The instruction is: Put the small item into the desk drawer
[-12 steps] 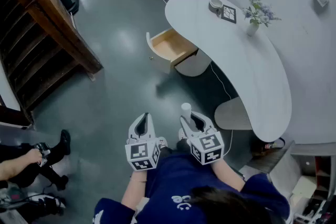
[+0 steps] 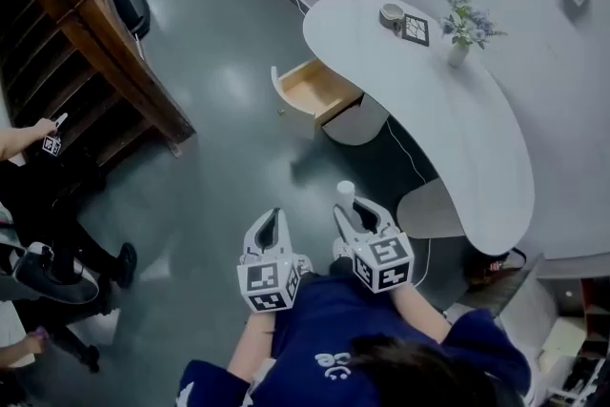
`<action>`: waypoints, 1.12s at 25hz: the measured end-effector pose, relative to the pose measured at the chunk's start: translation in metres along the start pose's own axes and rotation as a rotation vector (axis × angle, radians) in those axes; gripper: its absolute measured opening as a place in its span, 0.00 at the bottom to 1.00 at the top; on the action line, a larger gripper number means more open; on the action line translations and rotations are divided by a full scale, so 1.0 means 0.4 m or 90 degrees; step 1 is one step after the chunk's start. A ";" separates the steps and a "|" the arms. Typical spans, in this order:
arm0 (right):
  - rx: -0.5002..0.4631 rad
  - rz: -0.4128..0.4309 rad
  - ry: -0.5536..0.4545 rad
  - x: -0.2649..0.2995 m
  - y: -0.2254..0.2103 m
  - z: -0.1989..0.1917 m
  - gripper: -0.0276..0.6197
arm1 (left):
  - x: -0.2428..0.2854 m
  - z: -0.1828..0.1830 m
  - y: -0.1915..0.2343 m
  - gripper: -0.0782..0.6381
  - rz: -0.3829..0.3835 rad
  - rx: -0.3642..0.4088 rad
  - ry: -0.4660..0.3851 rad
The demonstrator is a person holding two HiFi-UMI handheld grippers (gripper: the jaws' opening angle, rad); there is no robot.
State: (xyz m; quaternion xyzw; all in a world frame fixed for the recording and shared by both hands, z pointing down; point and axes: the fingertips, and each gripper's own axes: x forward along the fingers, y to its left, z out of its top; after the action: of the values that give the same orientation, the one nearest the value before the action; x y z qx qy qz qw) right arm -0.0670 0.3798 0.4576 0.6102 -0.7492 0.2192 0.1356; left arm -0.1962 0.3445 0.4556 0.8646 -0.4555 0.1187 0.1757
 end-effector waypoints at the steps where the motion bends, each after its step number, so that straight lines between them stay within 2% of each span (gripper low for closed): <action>1: -0.003 -0.008 -0.001 0.001 0.000 0.000 0.26 | -0.001 0.002 0.003 0.11 -0.005 0.002 -0.002; 10: 0.018 -0.035 0.004 0.027 0.018 -0.016 0.26 | 0.007 0.004 0.034 0.11 -0.037 0.019 0.005; 15: 0.030 0.009 -0.025 0.065 0.012 0.011 0.26 | 0.041 0.009 0.043 0.11 -0.034 0.026 0.006; 23: 0.030 0.037 -0.028 0.172 -0.101 0.071 0.26 | 0.174 0.046 0.039 0.11 -0.006 0.024 0.014; 28: 0.019 0.043 -0.005 0.265 -0.198 0.111 0.26 | 0.289 0.085 0.015 0.11 0.002 0.027 0.012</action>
State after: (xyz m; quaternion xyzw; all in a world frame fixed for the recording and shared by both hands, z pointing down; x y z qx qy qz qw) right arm -0.0103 0.2546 0.4821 0.5872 -0.7666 0.2325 0.1163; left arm -0.1351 0.2412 0.4679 0.8662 -0.4526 0.1370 0.1614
